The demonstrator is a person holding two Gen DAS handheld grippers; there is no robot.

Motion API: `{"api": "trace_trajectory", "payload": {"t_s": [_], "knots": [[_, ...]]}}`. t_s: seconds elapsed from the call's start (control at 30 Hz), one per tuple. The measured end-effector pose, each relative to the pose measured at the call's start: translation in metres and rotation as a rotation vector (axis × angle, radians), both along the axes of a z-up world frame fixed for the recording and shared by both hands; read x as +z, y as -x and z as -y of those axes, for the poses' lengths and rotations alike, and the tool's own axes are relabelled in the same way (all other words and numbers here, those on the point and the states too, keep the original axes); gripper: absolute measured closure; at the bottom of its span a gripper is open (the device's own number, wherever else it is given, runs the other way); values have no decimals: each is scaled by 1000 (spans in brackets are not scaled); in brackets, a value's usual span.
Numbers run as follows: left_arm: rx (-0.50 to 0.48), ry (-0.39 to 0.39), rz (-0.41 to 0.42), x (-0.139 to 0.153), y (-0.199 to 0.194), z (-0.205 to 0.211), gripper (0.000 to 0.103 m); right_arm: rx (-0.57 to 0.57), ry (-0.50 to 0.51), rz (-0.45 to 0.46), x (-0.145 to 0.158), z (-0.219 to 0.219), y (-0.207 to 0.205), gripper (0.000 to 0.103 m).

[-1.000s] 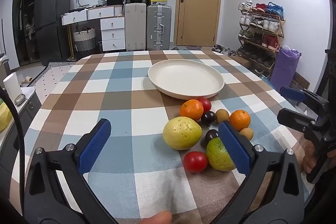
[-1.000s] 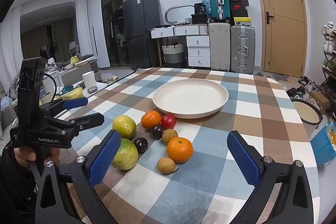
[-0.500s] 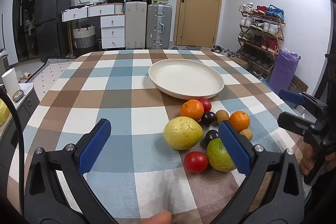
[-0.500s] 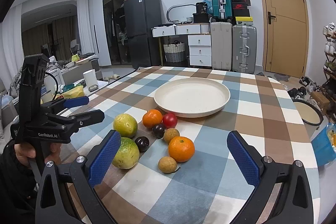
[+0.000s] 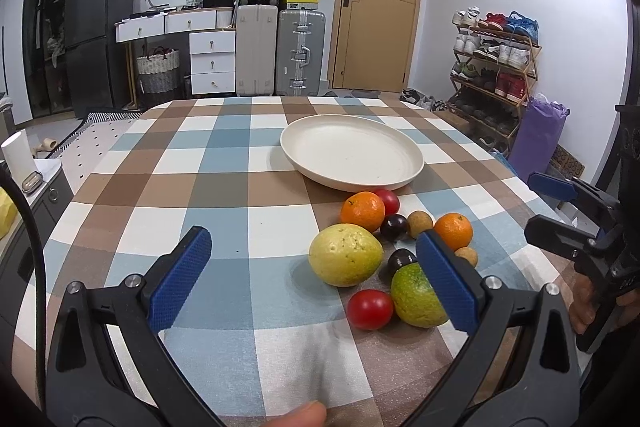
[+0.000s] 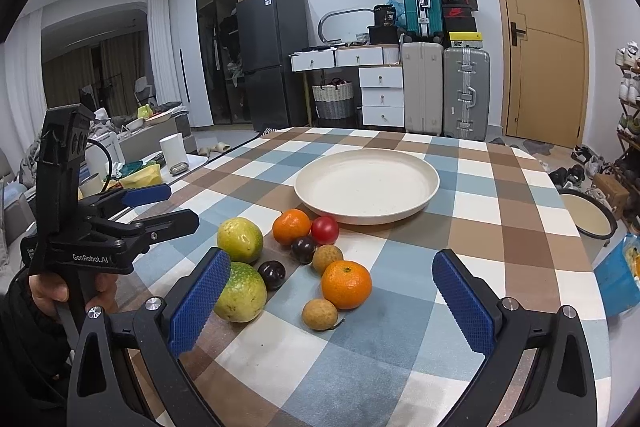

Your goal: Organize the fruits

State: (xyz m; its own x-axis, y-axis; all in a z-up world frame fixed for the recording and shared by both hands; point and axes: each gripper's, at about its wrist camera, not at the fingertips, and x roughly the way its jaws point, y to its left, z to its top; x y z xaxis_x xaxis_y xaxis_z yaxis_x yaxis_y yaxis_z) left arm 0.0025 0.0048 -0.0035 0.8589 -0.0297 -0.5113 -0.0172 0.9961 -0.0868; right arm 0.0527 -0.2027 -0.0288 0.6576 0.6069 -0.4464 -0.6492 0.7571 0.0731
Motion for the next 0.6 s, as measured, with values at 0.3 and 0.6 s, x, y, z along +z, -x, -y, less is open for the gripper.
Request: {"api": "trace_trajectory", "payload": {"t_s": [0.3,0.6], "knots": [[3,2,0,1,3,-2,1,1,0,2,0,0,0,0],[4,1,-1,1,3,-2,1,-1,1,1,0,0,1,0]]}}
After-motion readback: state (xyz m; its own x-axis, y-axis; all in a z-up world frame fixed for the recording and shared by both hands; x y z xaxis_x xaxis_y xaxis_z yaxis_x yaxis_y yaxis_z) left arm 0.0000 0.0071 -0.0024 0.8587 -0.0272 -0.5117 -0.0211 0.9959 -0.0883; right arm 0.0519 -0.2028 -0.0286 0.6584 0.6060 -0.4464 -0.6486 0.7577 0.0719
